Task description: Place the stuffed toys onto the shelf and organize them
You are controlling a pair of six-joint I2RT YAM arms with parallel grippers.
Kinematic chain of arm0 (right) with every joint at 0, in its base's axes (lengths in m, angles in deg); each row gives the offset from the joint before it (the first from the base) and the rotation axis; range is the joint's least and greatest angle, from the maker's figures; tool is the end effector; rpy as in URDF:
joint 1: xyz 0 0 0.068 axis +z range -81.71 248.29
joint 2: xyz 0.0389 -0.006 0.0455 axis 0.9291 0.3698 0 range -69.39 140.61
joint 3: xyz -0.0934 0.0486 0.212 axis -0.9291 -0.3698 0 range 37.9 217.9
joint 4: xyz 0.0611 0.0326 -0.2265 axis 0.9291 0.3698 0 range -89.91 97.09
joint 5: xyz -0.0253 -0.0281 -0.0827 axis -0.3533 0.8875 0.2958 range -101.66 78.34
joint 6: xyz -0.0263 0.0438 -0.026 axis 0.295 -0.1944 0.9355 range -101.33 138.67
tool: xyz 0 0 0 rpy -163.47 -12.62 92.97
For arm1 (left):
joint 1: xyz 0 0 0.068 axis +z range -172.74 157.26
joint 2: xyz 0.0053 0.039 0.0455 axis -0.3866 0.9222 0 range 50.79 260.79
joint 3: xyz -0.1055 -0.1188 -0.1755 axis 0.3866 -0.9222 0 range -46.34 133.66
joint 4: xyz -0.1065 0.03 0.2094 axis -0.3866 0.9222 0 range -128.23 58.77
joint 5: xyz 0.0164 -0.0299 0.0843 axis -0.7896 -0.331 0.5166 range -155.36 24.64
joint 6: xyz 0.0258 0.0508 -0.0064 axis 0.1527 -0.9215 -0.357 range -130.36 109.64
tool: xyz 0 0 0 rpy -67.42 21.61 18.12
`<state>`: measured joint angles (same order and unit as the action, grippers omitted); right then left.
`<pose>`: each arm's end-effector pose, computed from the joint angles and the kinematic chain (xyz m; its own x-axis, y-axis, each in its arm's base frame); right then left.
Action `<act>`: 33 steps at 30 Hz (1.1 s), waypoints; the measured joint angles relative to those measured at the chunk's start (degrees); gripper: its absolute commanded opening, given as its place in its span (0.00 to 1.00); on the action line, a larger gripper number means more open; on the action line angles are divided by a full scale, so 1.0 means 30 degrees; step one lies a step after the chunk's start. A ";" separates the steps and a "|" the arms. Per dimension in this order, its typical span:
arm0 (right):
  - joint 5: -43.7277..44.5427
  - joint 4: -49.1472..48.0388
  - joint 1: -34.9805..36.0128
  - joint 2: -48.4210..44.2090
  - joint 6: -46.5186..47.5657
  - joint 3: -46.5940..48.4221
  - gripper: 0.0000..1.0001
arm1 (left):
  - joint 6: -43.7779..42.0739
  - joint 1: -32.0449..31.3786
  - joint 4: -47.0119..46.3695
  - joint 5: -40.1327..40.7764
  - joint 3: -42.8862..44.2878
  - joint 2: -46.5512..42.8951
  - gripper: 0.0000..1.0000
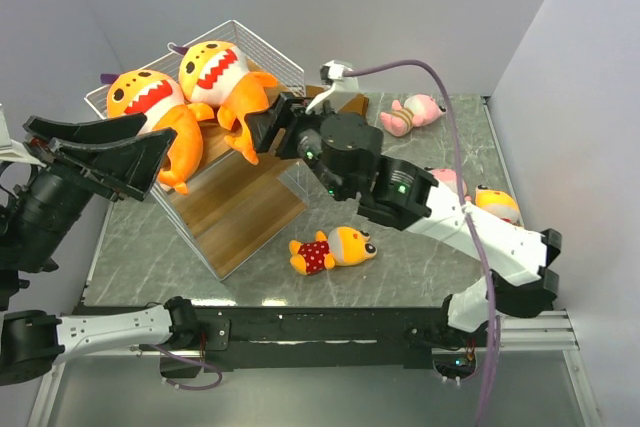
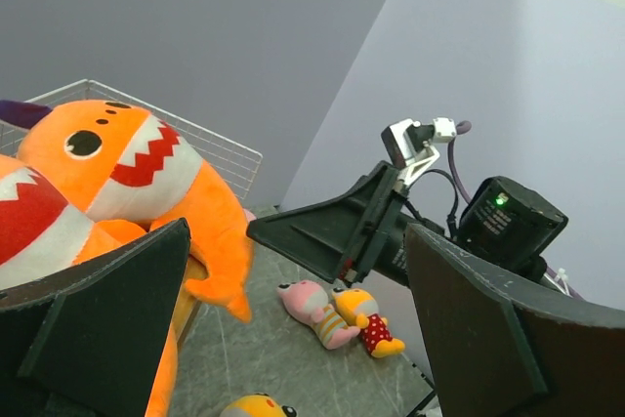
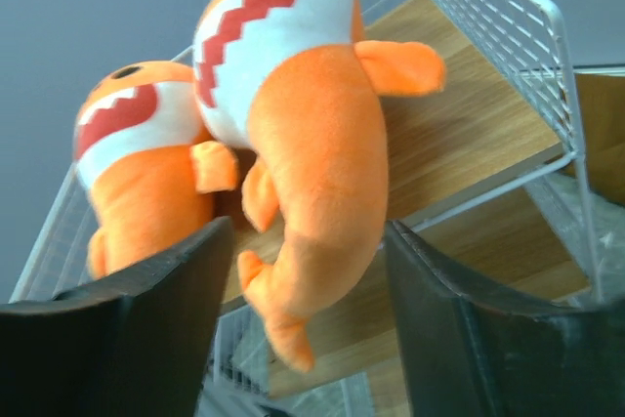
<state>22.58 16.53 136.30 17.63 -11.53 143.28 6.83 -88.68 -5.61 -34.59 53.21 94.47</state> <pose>0.1351 0.2736 0.4690 -0.2687 0.4447 -0.8544 -0.4867 0.7028 0.5189 0.0309 -0.0182 0.5275 -0.0215 -0.5746 -0.8181 0.6140 0.6383 -0.4644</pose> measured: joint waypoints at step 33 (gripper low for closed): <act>-0.0335 0.4102 0.0000 -1.2145 -1.4280 -2.1733 0.74 | -0.0882 0.0000 0.0364 -0.3723 0.1858 1.0455 0.97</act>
<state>21.57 28.84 136.30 -18.80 -54.37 78.08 4.19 -88.68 -4.52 -45.76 58.79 125.84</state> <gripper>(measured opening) 0.743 0.967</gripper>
